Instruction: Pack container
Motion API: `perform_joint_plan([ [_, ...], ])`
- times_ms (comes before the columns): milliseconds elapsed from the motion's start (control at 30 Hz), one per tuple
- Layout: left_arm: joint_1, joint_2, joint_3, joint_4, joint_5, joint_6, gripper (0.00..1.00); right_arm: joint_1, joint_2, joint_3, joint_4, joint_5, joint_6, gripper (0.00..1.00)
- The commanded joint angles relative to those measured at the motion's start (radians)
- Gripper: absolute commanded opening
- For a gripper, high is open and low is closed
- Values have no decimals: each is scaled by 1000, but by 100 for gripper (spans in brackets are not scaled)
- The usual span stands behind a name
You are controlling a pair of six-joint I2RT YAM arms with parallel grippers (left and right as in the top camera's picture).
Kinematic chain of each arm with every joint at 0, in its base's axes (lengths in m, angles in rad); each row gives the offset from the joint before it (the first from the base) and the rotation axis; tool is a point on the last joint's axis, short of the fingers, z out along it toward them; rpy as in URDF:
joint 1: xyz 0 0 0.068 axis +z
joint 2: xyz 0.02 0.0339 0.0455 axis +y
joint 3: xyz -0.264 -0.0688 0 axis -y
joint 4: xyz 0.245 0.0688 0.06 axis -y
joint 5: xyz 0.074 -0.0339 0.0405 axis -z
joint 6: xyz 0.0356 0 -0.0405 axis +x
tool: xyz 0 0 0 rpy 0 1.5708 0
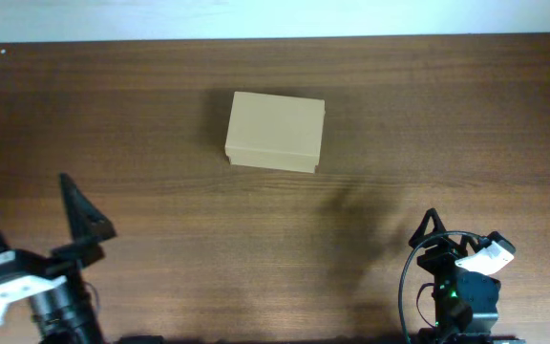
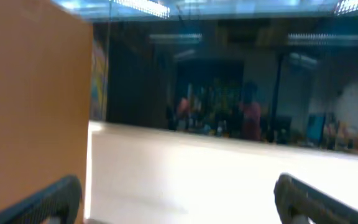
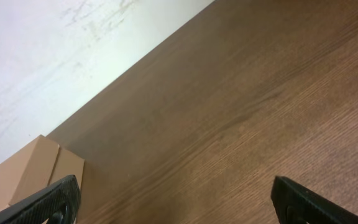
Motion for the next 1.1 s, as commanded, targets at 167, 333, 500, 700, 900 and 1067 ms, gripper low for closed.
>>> perform_joint_plan([
  [167, -50, -175, -331, 126, 19, 4, 100, -1, -9, -8, 3, 13, 1, 99],
  [333, -50, -187, -452, 129, 41, 4, 100, -1, -9, -8, 3, 13, 1, 99],
  [500, -50, -187, -542, 161, 64, 4, 100, -1, -9, -8, 3, 13, 1, 99],
  [700, -48, -187, -611, 173, 60, 5, 100, -1, -9, -8, 3, 13, 1, 99],
  [900, -44, -187, -680, 220, 60, 4, 100, -1, -9, -8, 3, 13, 1, 99],
  [1067, -24, -188, -681, 208, 60, 5, 100, -1, -9, -8, 3, 13, 1, 99],
])
